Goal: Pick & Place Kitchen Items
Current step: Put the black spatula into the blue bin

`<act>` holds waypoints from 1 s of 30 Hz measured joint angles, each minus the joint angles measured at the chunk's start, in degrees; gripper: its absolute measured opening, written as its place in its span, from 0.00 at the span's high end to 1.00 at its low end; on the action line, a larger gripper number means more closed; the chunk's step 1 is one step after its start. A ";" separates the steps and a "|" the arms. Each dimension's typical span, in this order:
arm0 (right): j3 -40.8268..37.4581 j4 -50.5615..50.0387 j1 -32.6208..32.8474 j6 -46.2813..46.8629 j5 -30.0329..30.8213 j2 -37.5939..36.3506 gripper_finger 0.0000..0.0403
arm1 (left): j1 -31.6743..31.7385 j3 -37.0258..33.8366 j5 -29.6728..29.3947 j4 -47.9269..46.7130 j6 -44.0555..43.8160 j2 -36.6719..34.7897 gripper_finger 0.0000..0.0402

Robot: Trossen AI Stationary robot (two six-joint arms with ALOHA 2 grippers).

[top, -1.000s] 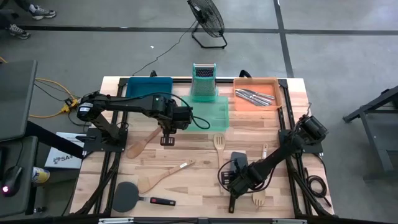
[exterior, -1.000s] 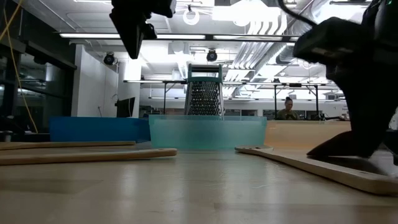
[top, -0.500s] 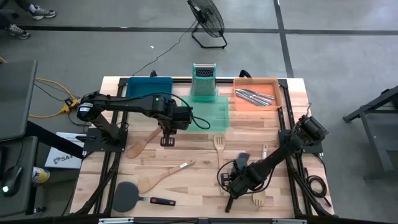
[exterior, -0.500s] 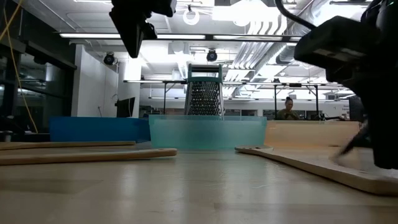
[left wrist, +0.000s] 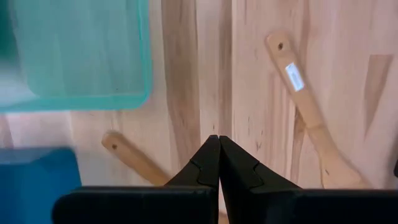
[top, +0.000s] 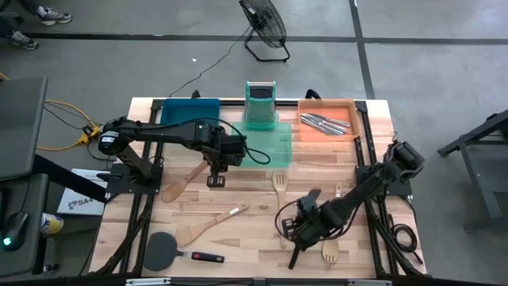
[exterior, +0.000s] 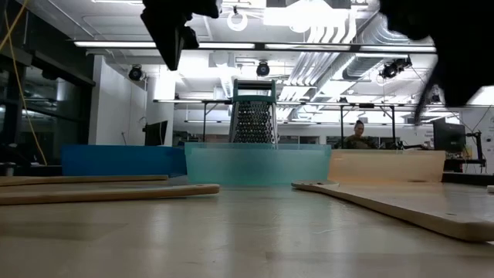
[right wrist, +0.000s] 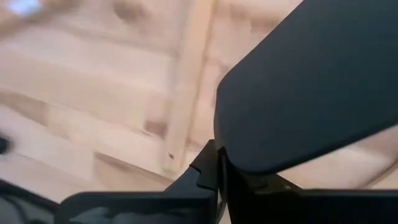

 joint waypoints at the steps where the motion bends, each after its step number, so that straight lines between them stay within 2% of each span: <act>1: 0.17 -1.04 -0.32 -0.90 1.36 -1.40 0.99 | 0.01 0.00 0.33 0.88 0.06 0.00 1.00; 12: 0.22 -15.25 -6.70 -20.35 16.55 -19.71 0.99 | 0.07 0.00 1.74 16.37 -0.36 0.00 1.00; 19: 0.22 -19.38 -13.65 -40.62 26.45 -29.84 0.99 | 0.07 0.00 8.96 33.45 -3.95 0.00 0.97; 23: 0.22 -19.22 -18.72 -52.88 29.40 -33.82 0.99 | 0.90 0.00 9.26 43.47 -9.17 0.00 0.85; 27: 0.20 -16.39 -23.99 -64.07 29.29 -36.85 0.99 | 2.49 0.00 10.58 52.06 -15.07 0.00 0.65; 30: 0.18 -10.44 -27.68 -72.99 27.29 -38.69 0.99 | 3.15 0.00 10.78 58.33 -17.82 0.22 0.50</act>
